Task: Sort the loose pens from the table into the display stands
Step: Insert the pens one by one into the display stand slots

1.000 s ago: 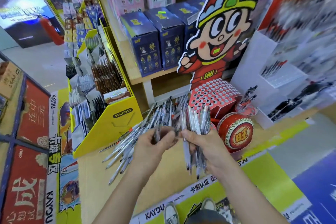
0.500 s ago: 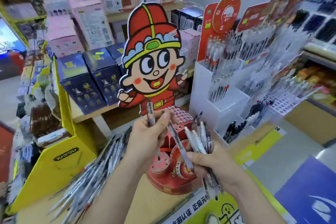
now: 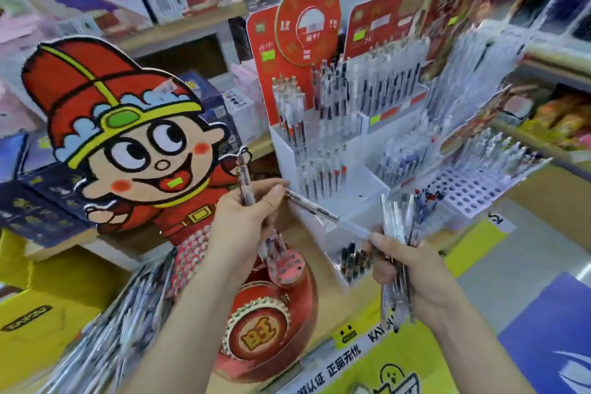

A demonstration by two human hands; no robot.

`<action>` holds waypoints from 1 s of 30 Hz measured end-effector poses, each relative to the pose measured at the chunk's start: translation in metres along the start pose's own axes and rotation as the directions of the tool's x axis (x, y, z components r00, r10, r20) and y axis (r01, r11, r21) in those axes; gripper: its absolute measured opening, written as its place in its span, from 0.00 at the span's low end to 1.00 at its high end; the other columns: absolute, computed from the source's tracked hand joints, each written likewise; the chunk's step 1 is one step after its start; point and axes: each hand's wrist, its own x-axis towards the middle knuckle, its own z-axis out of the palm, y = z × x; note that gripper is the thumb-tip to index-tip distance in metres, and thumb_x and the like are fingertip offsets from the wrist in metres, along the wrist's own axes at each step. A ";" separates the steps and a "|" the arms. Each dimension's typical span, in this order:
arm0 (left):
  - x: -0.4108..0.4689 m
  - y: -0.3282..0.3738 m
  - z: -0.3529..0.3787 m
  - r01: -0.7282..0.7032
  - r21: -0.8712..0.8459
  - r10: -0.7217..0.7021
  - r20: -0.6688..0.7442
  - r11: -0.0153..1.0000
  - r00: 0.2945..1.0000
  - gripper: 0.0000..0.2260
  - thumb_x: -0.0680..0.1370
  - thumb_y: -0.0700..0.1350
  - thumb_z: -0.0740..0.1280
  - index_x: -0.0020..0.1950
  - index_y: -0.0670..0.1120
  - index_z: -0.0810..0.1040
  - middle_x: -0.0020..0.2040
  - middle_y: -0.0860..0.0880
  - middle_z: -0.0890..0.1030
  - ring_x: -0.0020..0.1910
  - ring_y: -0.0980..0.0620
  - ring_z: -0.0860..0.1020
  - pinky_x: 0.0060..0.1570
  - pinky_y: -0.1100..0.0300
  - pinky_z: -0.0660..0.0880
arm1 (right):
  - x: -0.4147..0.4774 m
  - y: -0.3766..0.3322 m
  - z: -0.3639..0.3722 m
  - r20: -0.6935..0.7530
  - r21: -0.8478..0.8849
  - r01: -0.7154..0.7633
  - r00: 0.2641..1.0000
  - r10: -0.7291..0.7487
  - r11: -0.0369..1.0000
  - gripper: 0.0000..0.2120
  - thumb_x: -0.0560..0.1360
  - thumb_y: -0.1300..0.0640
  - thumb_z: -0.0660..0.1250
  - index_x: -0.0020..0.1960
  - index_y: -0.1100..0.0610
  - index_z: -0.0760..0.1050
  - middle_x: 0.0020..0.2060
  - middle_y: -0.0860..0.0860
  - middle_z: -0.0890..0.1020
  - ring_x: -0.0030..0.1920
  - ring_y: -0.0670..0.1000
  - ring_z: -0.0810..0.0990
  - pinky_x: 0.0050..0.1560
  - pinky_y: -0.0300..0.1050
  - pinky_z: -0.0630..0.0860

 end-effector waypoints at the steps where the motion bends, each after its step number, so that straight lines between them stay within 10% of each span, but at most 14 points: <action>1: 0.004 -0.001 0.003 0.008 0.000 -0.008 0.002 1.000 1.000 0.05 0.77 0.39 0.68 0.47 0.42 0.84 0.27 0.48 0.66 0.26 0.54 0.62 0.20 0.66 0.59 | 0.003 0.000 -0.003 0.003 0.011 0.007 1.000 -0.007 1.000 0.32 0.49 0.49 0.86 0.41 0.65 0.76 0.33 0.59 0.80 0.22 0.47 0.69 0.22 0.38 0.67; 10: 0.044 -0.002 0.019 0.030 0.040 -0.032 0.058 0.999 0.998 0.06 0.77 0.40 0.68 0.51 0.38 0.80 0.30 0.48 0.67 0.26 0.54 0.61 0.21 0.66 0.58 | 0.011 -0.019 0.008 0.047 -0.459 -0.003 0.999 0.028 0.888 0.10 0.66 0.56 0.80 0.35 0.56 0.79 0.23 0.52 0.73 0.24 0.50 0.68 0.28 0.42 0.68; 15: 0.044 -0.011 0.039 0.068 0.047 -0.075 0.173 0.997 0.982 0.04 0.76 0.40 0.69 0.49 0.40 0.81 0.25 0.53 0.67 0.25 0.55 0.62 0.21 0.67 0.59 | 0.021 -0.030 0.019 0.089 -0.567 0.074 0.996 -0.028 0.820 0.16 0.63 0.45 0.81 0.36 0.55 0.80 0.29 0.56 0.78 0.29 0.50 0.74 0.31 0.41 0.70; 22: 0.049 0.000 0.047 0.090 -0.015 -0.087 0.123 0.996 0.989 0.08 0.71 0.46 0.72 0.46 0.43 0.82 0.26 0.52 0.68 0.25 0.55 0.61 0.22 0.65 0.59 | 0.026 -0.028 0.005 0.015 -0.340 -0.021 1.000 0.028 0.940 0.04 0.66 0.57 0.74 0.38 0.57 0.82 0.41 0.63 0.85 0.26 0.49 0.70 0.26 0.40 0.70; 30: 0.076 0.032 0.091 -0.252 0.256 0.297 -0.158 0.933 0.942 0.02 0.73 0.43 0.74 0.41 0.47 0.83 0.35 0.55 0.83 0.36 0.62 0.80 0.36 0.71 0.75 | 0.061 -0.059 -0.057 -0.087 -0.229 -0.046 0.996 0.026 0.972 0.09 0.68 0.59 0.70 0.45 0.61 0.75 0.37 0.61 0.81 0.27 0.50 0.71 0.26 0.42 0.70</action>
